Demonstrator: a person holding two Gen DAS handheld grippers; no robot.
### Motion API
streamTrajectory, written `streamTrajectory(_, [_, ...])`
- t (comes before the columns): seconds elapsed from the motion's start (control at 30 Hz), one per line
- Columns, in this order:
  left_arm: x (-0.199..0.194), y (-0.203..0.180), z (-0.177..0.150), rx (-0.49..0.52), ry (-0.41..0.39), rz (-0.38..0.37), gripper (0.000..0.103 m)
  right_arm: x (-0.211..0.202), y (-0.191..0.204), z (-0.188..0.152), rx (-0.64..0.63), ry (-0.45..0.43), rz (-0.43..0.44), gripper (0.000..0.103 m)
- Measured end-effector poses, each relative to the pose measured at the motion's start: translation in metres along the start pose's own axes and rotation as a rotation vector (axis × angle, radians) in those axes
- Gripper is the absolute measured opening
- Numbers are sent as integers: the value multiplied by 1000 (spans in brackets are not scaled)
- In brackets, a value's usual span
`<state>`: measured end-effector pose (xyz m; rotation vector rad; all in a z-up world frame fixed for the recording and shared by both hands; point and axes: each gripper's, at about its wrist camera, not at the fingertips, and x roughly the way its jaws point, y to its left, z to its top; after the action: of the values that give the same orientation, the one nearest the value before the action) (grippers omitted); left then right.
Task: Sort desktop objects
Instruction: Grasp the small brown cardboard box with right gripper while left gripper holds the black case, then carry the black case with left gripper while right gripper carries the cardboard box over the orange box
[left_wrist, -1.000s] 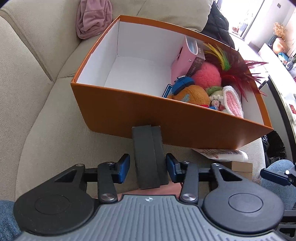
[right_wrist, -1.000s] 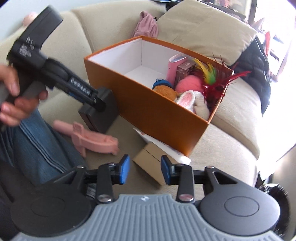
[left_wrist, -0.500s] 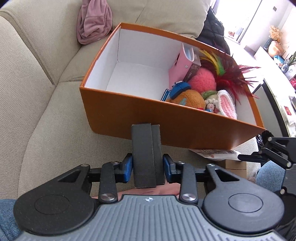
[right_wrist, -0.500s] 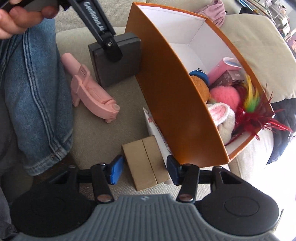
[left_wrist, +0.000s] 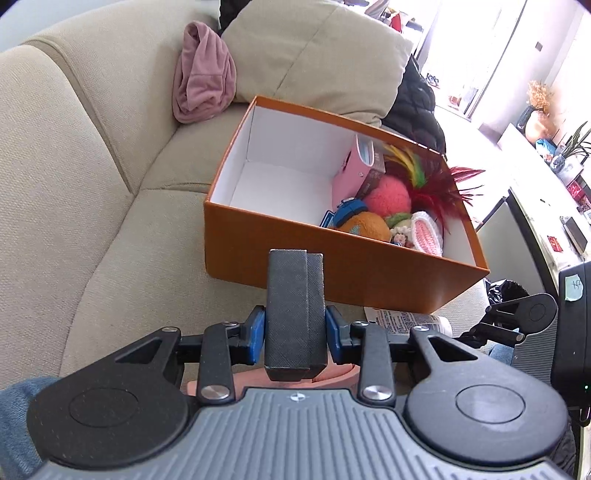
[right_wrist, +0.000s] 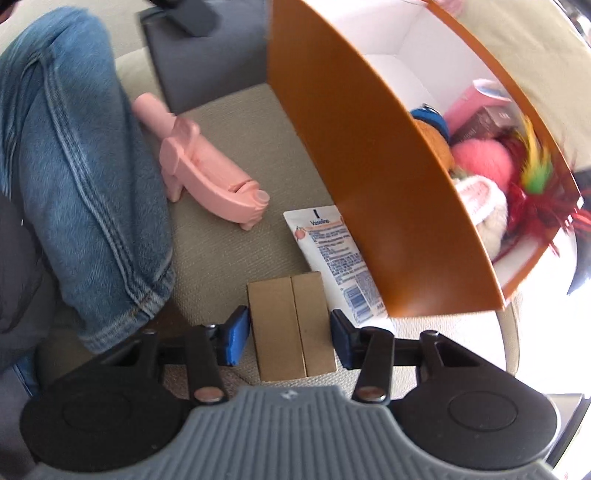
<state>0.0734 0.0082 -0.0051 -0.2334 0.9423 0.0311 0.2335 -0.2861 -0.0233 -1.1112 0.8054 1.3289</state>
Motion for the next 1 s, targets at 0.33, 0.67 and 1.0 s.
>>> streamTrajectory(0.33, [-35,-4,21,31,-92,-60,38,-80,-9,5,183,-189,61,48])
streamTrajectory(0.67, [-25,-13,79,79,-167,-53,38,-133,-72,40,448,-456,26,48])
streamTrajectory(1.0, [47,-10,129,68,-95,-86,38,-108,-142,70,661,-518,3,48])
